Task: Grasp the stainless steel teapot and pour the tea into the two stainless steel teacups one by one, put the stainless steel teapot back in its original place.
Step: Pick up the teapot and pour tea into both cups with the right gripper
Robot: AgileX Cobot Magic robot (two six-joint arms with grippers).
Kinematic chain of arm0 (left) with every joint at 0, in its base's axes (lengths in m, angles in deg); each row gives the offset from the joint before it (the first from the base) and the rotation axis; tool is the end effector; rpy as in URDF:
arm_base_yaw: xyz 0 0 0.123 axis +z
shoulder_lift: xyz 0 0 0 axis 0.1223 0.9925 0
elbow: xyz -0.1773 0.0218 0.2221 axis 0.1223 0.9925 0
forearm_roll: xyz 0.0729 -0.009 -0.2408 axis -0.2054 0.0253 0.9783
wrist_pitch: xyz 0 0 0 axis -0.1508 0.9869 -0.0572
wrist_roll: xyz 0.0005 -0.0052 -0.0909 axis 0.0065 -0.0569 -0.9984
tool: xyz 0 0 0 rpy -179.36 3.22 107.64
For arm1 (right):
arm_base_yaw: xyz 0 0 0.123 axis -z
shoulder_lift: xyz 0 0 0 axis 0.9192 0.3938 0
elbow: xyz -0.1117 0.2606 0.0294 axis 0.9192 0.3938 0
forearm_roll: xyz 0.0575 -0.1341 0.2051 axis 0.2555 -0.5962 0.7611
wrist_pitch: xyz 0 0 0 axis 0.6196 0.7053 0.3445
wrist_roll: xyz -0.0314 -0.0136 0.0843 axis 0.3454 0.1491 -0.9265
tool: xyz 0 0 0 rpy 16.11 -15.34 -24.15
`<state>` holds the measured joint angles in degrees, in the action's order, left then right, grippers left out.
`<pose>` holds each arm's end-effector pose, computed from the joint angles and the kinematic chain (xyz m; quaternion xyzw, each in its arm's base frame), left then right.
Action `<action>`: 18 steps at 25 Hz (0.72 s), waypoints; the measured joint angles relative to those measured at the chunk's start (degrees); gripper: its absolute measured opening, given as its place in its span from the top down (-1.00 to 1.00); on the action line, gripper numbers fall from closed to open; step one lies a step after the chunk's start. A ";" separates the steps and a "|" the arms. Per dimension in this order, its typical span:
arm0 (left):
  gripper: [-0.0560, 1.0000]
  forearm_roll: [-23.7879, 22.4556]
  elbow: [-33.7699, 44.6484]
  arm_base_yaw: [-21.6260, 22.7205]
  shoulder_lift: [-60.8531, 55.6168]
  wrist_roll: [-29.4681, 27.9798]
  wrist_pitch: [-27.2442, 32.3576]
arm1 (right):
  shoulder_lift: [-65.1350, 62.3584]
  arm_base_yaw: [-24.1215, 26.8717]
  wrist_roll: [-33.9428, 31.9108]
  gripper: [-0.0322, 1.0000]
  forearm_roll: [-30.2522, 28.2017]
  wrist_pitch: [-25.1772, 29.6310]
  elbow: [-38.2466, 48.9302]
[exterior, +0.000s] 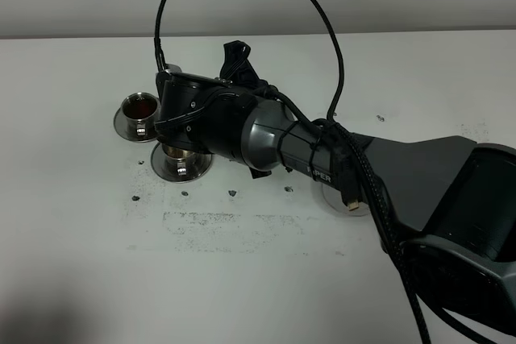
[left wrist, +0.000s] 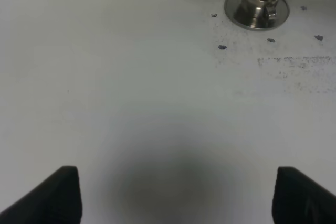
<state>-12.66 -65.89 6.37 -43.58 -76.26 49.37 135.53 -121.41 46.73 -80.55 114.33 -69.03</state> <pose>-0.0010 -0.0048 0.2654 0.0418 0.8628 -0.0114 0.5037 0.3321 0.3573 0.1853 -0.6893 0.6108 -0.3686 0.1264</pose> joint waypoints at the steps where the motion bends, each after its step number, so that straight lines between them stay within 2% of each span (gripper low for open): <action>1: -0.47 0.00 0.00 0.00 0.00 0.00 0.00 | 0.00 0.00 0.06 0.60 -0.13 0.00 0.00; 18: -0.47 0.00 0.00 0.00 0.00 0.00 0.00 | 0.00 -0.04 3.08 0.60 -0.15 0.00 0.00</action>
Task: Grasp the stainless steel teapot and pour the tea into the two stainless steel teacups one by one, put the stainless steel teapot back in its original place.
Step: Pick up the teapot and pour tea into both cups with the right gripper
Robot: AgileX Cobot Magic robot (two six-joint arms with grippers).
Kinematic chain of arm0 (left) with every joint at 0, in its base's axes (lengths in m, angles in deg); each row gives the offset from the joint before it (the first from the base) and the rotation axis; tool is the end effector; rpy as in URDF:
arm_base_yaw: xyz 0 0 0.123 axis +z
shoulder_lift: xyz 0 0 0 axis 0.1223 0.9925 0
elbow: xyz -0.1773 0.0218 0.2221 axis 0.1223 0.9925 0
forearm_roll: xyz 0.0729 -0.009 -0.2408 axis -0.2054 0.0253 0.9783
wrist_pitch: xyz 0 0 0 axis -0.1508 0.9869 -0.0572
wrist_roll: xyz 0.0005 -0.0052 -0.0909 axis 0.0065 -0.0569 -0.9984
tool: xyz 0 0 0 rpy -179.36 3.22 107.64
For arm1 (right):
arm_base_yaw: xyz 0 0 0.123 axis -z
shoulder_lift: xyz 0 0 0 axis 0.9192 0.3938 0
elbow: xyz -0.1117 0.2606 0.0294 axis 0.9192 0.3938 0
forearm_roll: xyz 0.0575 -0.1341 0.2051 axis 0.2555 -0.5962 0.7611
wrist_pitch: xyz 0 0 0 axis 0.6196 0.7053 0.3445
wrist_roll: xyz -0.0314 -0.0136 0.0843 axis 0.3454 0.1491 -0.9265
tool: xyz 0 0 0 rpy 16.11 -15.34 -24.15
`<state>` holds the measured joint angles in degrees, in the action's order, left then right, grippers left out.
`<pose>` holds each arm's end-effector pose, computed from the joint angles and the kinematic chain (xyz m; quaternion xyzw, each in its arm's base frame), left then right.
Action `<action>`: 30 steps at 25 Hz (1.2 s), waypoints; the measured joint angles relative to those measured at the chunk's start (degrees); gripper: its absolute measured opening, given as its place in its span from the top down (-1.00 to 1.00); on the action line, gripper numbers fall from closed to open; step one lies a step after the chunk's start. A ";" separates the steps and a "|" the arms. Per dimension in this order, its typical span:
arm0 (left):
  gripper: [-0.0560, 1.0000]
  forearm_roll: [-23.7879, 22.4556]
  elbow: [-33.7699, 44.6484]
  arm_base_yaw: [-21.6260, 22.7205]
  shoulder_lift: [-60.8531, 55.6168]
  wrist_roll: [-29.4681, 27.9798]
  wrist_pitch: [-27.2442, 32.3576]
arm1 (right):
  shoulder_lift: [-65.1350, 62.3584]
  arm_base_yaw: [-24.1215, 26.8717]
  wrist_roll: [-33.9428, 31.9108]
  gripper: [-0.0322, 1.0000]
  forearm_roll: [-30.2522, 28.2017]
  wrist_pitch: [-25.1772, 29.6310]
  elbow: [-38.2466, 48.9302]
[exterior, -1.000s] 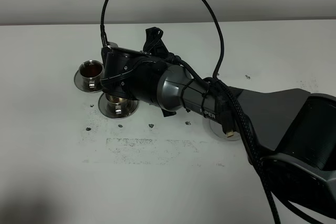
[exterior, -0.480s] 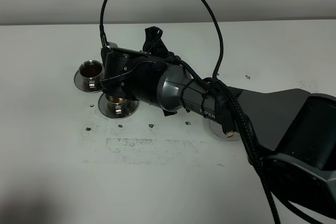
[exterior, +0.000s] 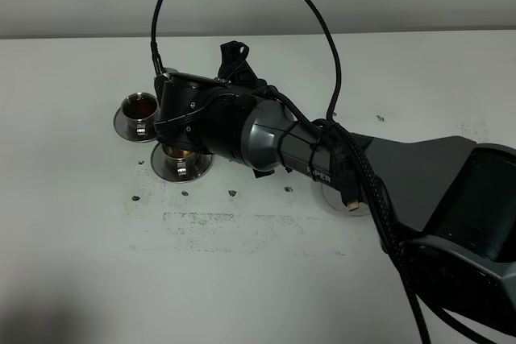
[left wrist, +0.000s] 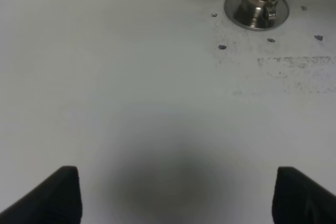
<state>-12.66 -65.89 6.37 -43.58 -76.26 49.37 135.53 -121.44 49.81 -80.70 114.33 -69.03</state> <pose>-0.0010 -0.0048 0.2654 0.0418 0.8628 -0.0114 0.5037 0.3320 0.3574 0.1854 -0.7056 0.5912 -0.3729 0.1168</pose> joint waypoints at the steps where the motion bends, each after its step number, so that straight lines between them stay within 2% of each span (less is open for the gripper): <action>1: -0.47 0.00 0.00 0.00 0.00 0.00 0.00 | 0.00 0.00 0.38 0.60 -0.04 0.00 0.00; 6: -0.47 0.00 0.00 0.00 0.00 0.00 0.00 | 0.00 0.00 2.24 0.60 -0.17 0.00 0.00; 30: -0.47 0.00 0.00 0.00 0.00 0.00 0.00 | 0.00 -0.07 3.11 0.60 -3.10 0.10 0.00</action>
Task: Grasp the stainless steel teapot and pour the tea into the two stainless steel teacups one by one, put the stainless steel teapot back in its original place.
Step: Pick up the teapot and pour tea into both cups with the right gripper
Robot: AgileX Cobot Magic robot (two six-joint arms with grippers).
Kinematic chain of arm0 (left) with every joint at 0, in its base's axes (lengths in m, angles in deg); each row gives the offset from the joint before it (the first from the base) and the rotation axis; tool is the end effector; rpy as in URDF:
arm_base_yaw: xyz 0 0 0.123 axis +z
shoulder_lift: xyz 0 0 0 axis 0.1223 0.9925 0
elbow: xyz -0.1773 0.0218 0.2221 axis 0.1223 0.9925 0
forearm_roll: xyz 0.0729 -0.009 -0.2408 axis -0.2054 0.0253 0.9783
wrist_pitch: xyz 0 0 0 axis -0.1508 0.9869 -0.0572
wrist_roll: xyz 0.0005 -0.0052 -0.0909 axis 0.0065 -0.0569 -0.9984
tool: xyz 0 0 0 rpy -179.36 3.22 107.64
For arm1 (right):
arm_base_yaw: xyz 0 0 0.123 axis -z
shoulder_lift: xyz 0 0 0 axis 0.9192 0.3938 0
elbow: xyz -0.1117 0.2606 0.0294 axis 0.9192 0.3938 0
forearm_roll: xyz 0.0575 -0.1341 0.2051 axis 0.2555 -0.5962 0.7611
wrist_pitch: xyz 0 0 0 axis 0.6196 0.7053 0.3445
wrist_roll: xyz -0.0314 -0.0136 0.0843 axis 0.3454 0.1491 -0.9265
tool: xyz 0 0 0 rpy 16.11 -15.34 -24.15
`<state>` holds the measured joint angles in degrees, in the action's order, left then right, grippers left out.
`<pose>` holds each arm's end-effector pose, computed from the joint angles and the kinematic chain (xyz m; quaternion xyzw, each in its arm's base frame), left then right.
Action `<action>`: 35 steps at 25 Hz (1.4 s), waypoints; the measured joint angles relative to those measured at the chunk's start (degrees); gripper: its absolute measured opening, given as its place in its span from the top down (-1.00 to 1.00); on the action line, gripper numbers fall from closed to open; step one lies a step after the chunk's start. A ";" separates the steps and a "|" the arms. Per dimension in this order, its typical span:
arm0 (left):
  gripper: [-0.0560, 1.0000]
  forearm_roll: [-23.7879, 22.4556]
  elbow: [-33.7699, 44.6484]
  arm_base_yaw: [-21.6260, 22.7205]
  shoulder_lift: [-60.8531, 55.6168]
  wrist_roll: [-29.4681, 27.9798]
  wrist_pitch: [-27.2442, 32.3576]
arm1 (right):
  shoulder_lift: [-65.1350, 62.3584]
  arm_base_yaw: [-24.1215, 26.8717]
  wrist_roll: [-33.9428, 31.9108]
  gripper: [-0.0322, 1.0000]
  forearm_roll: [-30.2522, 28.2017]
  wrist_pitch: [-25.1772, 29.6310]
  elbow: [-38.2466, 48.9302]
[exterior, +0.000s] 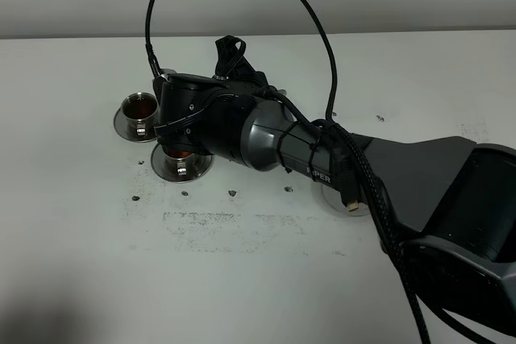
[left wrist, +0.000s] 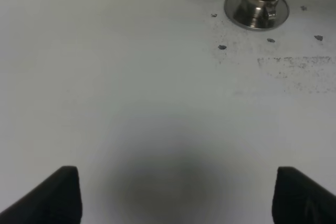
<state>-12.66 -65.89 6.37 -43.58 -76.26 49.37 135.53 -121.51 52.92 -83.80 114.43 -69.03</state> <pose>-0.0010 -0.0048 0.2654 0.0418 0.8628 -0.0114 0.5037 0.3345 0.3568 0.1888 -0.7194 0.5579 -0.3990 0.1103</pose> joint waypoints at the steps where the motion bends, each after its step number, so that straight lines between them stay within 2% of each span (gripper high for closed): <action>1: -0.47 0.00 0.00 0.00 0.00 0.00 0.00 | 0.00 0.00 0.27 0.60 -0.05 0.00 0.00; 35: -0.47 0.00 0.00 0.00 0.00 0.00 0.00 | 0.00 0.00 1.70 0.60 -4.41 0.36 0.00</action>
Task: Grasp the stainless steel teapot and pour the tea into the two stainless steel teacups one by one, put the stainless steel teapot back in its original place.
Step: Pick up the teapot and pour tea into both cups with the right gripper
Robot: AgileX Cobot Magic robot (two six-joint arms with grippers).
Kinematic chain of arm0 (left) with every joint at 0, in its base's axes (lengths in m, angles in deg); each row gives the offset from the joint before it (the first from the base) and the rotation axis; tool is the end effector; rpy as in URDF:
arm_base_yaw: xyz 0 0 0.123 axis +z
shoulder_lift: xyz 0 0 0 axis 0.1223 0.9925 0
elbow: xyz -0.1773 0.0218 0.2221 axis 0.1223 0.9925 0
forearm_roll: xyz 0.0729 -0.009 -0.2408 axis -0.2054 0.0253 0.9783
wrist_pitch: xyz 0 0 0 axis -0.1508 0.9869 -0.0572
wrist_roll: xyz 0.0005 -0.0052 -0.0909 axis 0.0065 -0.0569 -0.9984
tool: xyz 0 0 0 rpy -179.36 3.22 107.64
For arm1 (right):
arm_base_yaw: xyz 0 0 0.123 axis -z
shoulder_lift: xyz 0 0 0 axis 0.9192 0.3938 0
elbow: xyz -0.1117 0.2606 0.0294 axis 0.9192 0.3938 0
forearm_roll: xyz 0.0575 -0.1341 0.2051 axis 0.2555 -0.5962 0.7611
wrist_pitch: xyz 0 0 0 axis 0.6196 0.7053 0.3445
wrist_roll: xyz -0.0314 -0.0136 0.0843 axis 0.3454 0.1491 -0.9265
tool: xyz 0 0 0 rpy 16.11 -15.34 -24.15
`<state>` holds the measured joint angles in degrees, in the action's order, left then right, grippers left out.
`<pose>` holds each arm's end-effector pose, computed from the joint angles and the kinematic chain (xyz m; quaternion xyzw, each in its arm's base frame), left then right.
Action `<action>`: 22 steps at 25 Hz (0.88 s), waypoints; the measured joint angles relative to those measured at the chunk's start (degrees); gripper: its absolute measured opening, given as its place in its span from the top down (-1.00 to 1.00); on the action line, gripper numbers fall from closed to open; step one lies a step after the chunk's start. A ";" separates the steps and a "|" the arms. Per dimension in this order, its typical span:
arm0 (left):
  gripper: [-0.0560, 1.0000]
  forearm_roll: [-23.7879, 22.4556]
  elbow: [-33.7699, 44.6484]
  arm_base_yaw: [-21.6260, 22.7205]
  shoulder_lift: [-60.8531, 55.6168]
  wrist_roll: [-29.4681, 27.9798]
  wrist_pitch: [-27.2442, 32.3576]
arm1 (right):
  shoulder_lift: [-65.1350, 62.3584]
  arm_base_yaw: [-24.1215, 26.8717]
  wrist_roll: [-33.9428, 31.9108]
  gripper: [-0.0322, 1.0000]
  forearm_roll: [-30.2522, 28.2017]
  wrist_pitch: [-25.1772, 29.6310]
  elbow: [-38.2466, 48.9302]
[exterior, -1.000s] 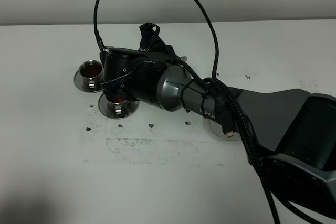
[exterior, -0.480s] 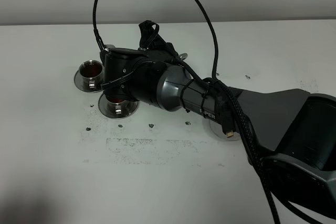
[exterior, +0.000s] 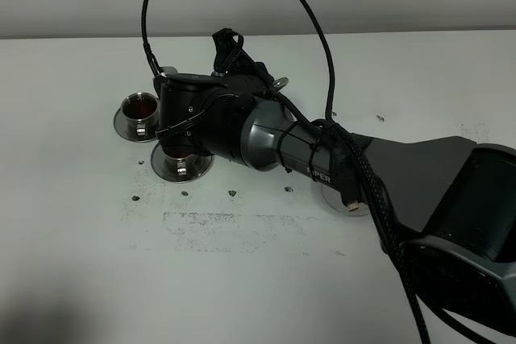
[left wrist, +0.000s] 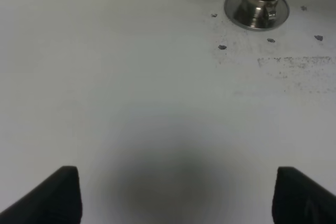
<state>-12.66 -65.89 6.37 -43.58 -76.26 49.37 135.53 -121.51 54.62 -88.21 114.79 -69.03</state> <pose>-0.0010 -0.0048 0.2654 0.0418 0.8628 -0.0114 0.5037 0.3384 0.3553 0.1939 -0.7224 0.5279 -0.4336 0.1071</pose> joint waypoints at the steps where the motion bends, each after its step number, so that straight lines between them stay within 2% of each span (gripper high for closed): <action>1: -0.47 0.00 0.00 0.00 0.00 0.00 0.00 | 0.00 0.00 0.00 0.60 -0.06 0.00 0.00; 22: -0.47 0.00 0.00 0.00 0.00 0.00 0.00 | 0.00 0.00 0.00 0.60 -1.34 0.00 0.00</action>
<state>-12.66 -65.89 6.37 -43.58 -76.26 49.37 135.53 -121.51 54.62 -89.55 114.79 -69.03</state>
